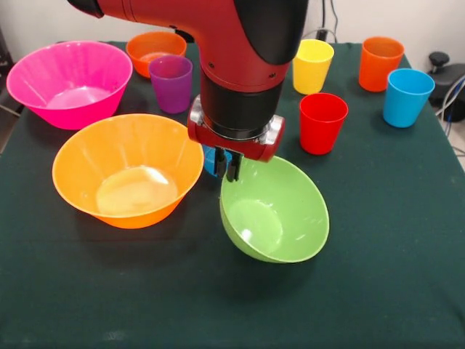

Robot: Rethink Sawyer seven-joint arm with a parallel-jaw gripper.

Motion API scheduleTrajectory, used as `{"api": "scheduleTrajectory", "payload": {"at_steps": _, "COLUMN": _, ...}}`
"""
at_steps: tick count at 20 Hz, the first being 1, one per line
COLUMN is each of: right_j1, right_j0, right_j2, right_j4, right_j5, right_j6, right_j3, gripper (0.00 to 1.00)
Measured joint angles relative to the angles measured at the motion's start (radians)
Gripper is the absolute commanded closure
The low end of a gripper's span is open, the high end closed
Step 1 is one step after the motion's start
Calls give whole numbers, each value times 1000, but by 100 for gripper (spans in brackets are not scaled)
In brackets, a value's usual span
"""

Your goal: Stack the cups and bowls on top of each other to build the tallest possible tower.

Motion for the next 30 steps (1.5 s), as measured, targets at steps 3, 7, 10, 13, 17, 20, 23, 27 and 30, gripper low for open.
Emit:
{"api": "scheduleTrajectory", "payload": {"at_steps": 3, "right_j1": -17, "right_j0": -16, "right_j2": 21, "right_j4": 13, "right_j5": -7, "right_j6": 0, "right_j3": 32, "gripper": 100}}
{"api": "scheduleTrajectory", "payload": {"at_steps": 7, "right_j1": -53, "right_j0": -68, "right_j2": 82, "right_j4": 54, "right_j5": -36, "right_j6": 0, "right_j3": 115, "gripper": 100}}
{"api": "scheduleTrajectory", "payload": {"at_steps": 10, "right_j1": -77, "right_j0": -129, "right_j2": 151, "right_j4": 92, "right_j5": -75, "right_j6": 0, "right_j3": 191, "gripper": 100}}
{"api": "scheduleTrajectory", "payload": {"at_steps": 13, "right_j1": -89, "right_j0": -181, "right_j2": 210, "right_j4": 114, "right_j5": -108, "right_j6": 0, "right_j3": 251, "gripper": 100}}
{"api": "scheduleTrajectory", "payload": {"at_steps": 17, "right_j1": -90, "right_j0": -242, "right_j2": 283, "right_j4": 129, "right_j5": -142, "right_j6": 0, "right_j3": 317, "gripper": 100}}
{"api": "scheduleTrajectory", "payload": {"at_steps": 20, "right_j1": -89, "right_j0": -275, "right_j2": 331, "right_j4": 129, "right_j5": -158, "right_j6": 0, "right_j3": 355, "gripper": 100}}
{"api": "scheduleTrajectory", "payload": {"at_steps": 23, "right_j1": -89, "right_j0": -293, "right_j2": 365, "right_j4": 127, "right_j5": -161, "right_j6": 0, "right_j3": 381, "gripper": 100}}
{"api": "scheduleTrajectory", "payload": {"at_steps": 27, "right_j1": -89, "right_j0": -307, "right_j2": 408, "right_j4": 125, "right_j5": -161, "right_j6": 0, "right_j3": 411, "gripper": 100}}
{"api": "scheduleTrajectory", "payload": {"at_steps": 30, "right_j1": -92, "right_j0": -313, "right_j2": 440, "right_j4": 123, "right_j5": -161, "right_j6": 0, "right_j3": 435, "gripper": 100}}
